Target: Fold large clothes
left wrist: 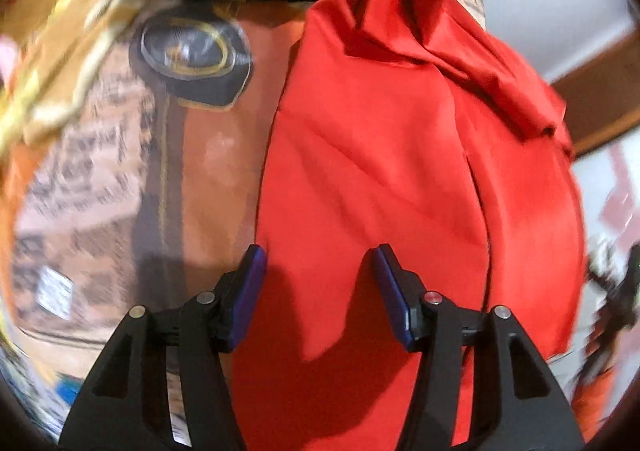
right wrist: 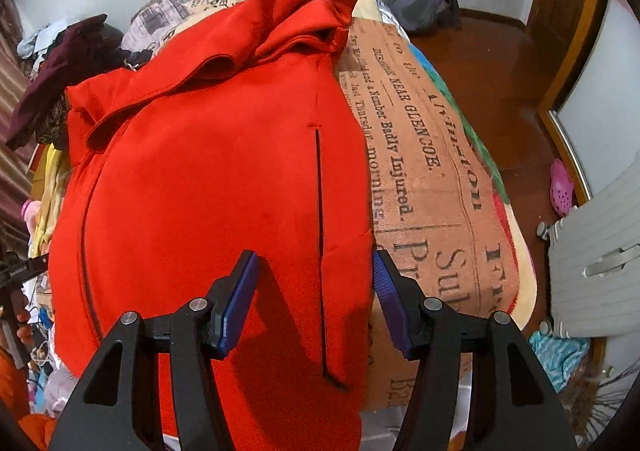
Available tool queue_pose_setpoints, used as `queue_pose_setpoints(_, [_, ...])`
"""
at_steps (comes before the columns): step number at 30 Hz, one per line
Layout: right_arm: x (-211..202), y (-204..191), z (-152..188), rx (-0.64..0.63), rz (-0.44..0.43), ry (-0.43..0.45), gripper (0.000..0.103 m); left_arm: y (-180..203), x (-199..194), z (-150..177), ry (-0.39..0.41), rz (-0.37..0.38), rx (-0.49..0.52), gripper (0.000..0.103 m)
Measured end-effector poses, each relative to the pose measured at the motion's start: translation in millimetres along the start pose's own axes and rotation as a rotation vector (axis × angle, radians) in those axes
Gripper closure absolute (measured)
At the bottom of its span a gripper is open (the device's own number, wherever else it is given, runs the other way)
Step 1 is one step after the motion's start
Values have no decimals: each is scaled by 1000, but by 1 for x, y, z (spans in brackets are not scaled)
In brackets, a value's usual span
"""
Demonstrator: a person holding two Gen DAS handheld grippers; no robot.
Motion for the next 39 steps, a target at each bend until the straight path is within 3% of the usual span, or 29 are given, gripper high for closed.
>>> queue_pose_setpoints(2, [0,-3,0,6,-11,13,36,-3,1,0,-14,39,-35,48])
queue_pose_setpoints(6, [3,-13,-1,-4,4,48,41,1,-1,3,-29,81,-19,48])
queue_pose_setpoints(9, [2,-17,-2,-7,41,78,74,12,-7,5,-26,117,19,57])
queue_pose_setpoints(10, [2,-19,-3,-7,33,79,88,17,-10,6,-25,126,35,69])
queue_pose_setpoints(11, [1,-19,-4,2,3,79,88,22,-12,7,-25,139,50,85])
queue_pose_setpoints(13, [-2,-19,-7,17,-35,87,88,34,-16,5,-25,174,78,96])
queue_pose_setpoints(22, [-40,-24,-50,1,-137,201,90,93,-60,-39,112,215,186,97])
queue_pose_setpoints(26, [-51,-29,-85,-27,-171,250,91,119,-85,-77,182,276,219,97])
queue_pose_setpoints(30, [-49,-32,-130,-55,-144,284,91,132,-94,-120,251,308,200,97])
queue_pose_setpoints(35, [-28,-22,-188,-36,-103,296,91,124,-80,-178,360,189,120,97])
queue_pose_setpoints(39, [24,-9,-217,3,-65,222,88,105,-37,-208,348,34,85,96])
Point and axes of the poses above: each gripper's, at about its wrist camera, not at the fingertips, and x roughly the way its jaws point, y to its right, z to its underside, the point moved 5 cm from there along x, roughly the way its jaws point, and after that the axes turned 6 degrees about -x, right-handed, at the moved point
